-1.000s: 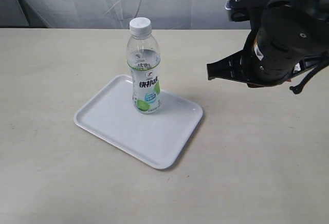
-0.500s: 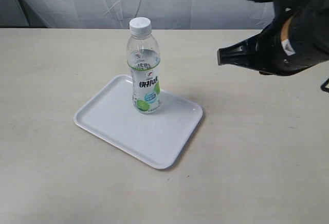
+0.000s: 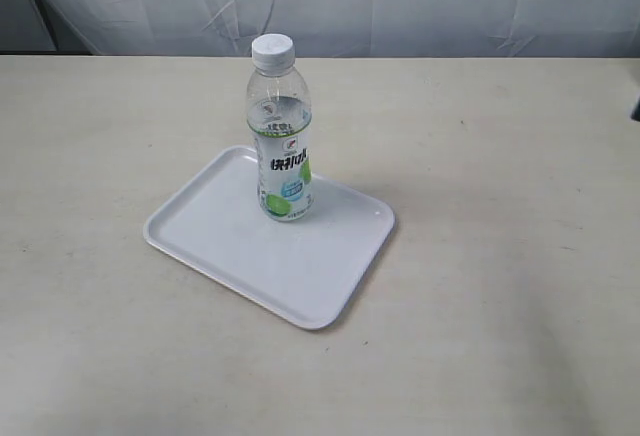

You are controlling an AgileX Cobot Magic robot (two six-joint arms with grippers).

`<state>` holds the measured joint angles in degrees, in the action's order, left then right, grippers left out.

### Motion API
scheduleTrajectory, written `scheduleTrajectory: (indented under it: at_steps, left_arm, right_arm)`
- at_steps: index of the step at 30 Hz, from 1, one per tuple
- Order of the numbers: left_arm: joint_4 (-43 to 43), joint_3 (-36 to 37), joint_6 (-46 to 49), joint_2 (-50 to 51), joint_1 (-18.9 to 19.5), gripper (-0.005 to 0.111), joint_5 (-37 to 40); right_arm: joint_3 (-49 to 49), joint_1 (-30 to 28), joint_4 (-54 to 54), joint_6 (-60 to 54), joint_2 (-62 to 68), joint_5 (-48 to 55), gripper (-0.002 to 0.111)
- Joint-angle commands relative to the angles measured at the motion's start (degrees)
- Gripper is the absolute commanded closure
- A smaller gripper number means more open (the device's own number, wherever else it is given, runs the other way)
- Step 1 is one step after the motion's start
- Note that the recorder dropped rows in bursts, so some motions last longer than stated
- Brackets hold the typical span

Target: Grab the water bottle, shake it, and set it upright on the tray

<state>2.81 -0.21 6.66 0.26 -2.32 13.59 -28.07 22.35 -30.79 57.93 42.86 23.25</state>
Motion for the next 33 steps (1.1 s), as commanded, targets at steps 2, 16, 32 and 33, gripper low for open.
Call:
scheduleTrajectory:
  at_steps: [2,16,32,33]
  left_arm:
    - [-0.3,0.2,-0.1,-0.3,0.0,0.106,0.1]
    - [-0.3,0.2,-0.1,-0.3,0.0,0.106,0.1]
    - [-0.3,0.2,-0.1,-0.3,0.0,0.106,0.1]
    - [-0.3,0.2,-0.1,-0.3,0.0,0.106,0.1]
  right_arm:
    - [7.7,-9.6,2.9,0.1,-11.0,-3.1,0.108]
    - [24.2,-19.4,7.4,-0.1,-42.8,-3.1,0.108]
    - [25.5,-19.2,21.1,-11.0,-42.9,-5.3,0.108]
    - [25.5,-19.2,24.0,-16.6,-42.9,-5.4,0.108]
